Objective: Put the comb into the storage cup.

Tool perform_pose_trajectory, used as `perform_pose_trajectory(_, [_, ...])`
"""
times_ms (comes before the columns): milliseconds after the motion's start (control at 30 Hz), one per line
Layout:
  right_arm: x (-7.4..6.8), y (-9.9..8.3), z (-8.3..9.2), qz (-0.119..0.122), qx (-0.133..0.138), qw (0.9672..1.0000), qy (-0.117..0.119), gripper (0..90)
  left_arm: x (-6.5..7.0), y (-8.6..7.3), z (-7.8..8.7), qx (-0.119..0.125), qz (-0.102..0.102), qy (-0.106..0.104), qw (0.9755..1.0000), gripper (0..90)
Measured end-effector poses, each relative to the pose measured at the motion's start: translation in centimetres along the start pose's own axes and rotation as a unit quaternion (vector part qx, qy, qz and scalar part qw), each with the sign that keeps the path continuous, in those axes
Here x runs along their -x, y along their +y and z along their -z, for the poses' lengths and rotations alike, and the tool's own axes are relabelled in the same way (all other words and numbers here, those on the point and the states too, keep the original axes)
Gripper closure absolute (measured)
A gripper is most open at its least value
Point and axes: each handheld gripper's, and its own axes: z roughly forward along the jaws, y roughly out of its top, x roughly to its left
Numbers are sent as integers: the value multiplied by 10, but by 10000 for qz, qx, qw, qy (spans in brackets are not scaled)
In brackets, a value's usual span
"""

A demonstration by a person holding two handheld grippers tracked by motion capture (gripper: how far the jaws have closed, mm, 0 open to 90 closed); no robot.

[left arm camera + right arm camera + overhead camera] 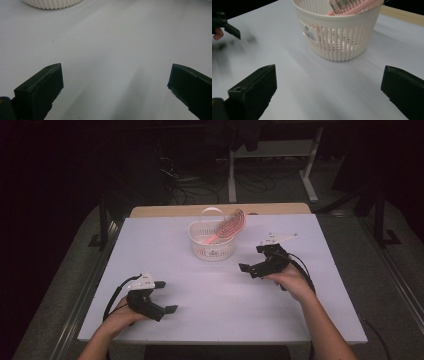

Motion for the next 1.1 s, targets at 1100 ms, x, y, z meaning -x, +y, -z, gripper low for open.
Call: perform_pose_trajectory(1100, [-23, -65, 30, -24, -416, 9991, 18, 0, -1, 1, 3, 40, -10, 10, 10000, 0])
